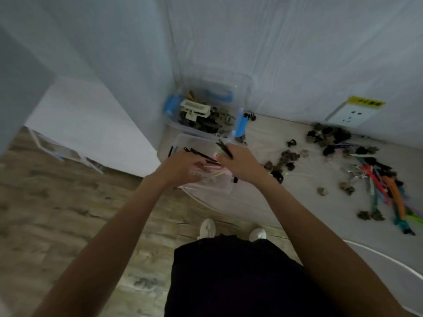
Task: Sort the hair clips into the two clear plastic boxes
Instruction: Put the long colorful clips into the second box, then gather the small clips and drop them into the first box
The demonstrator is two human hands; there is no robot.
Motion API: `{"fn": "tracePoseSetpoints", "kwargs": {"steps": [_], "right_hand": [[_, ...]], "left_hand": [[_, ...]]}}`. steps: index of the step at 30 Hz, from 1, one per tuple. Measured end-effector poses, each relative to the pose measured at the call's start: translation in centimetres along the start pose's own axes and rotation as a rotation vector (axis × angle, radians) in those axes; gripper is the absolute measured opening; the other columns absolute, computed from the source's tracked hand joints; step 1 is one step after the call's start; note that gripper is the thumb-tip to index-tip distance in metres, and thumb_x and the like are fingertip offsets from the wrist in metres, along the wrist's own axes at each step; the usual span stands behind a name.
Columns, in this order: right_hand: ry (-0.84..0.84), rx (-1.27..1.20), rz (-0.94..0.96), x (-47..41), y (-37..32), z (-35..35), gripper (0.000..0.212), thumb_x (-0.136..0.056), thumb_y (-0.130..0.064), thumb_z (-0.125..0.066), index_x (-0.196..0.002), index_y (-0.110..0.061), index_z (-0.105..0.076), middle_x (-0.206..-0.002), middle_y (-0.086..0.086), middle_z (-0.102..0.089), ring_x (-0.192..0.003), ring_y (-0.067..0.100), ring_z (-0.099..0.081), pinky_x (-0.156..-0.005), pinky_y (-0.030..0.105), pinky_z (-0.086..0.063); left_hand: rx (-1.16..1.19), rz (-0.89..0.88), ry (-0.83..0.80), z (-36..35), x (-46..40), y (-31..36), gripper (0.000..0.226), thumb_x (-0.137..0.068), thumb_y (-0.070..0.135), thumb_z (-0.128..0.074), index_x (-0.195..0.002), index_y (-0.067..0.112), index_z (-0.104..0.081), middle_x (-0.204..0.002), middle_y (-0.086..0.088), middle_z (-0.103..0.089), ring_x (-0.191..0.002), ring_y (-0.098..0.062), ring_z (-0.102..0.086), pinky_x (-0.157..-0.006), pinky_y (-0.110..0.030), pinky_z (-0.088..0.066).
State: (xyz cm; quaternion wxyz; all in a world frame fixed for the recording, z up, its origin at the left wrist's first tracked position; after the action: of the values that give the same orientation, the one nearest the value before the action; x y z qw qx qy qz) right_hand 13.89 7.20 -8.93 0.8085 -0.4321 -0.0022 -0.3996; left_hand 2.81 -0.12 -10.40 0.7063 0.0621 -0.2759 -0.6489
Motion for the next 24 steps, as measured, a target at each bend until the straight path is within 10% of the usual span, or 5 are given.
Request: {"fn": "tracePoseSetpoints", "kwargs": {"steps": [10,18,24], "right_hand": [[-0.009,0.529,0.056,-2.7,-3.4,-4.8,0.038,-0.086,-0.023,-0.058,-0.121,-0.011,-0.05,-0.122,0.009,-0.056,-0.111,0.027,-0.053,-0.08,0.035,-0.045],[0.652,0.259,0.165,7.0,-1.0,3.2,0.017,-0.086,-0.012,-0.055,-0.099,-0.014,-0.065,-0.092,0.002,-0.071,-0.082,0.021,-0.065,-0.085,0.033,-0.042],[0.691,0.188,-0.155,13.9,9.8,5.4,0.024,-0.084,-0.018,-0.05,-0.102,-0.013,-0.066,-0.099,0.008,-0.07,-0.092,0.031,-0.064,-0.085,0.045,-0.049]], "left_hand": [[0.042,-0.037,0.344,1.7,3.2,-2.2,0.017,-0.093,0.022,-0.047,-0.102,0.014,-0.059,-0.096,-0.003,-0.065,-0.087,-0.021,-0.059,-0.068,-0.031,-0.044],[0.244,-0.133,0.71,3.9,3.7,3.9,0.023,-0.089,0.027,-0.05,-0.086,0.009,-0.063,-0.069,0.004,-0.061,-0.062,0.001,-0.044,-0.057,-0.006,-0.033],[0.272,-0.39,0.372,-1.0,-2.5,13.9,0.016,-0.091,0.027,-0.05,-0.101,0.018,-0.059,-0.082,0.004,-0.063,-0.072,-0.009,-0.055,-0.061,-0.03,-0.05]]}}
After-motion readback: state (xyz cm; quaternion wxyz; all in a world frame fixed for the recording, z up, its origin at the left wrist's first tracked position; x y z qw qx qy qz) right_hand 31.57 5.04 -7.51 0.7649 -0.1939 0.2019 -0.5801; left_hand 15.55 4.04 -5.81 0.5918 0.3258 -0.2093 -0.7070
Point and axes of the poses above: each hand's wrist, its own x-axis away from the middle knuckle, its own z-axis out of the back of the hand, y = z × x, the point moved 8 cm from there along -x, towards the middle knuckle
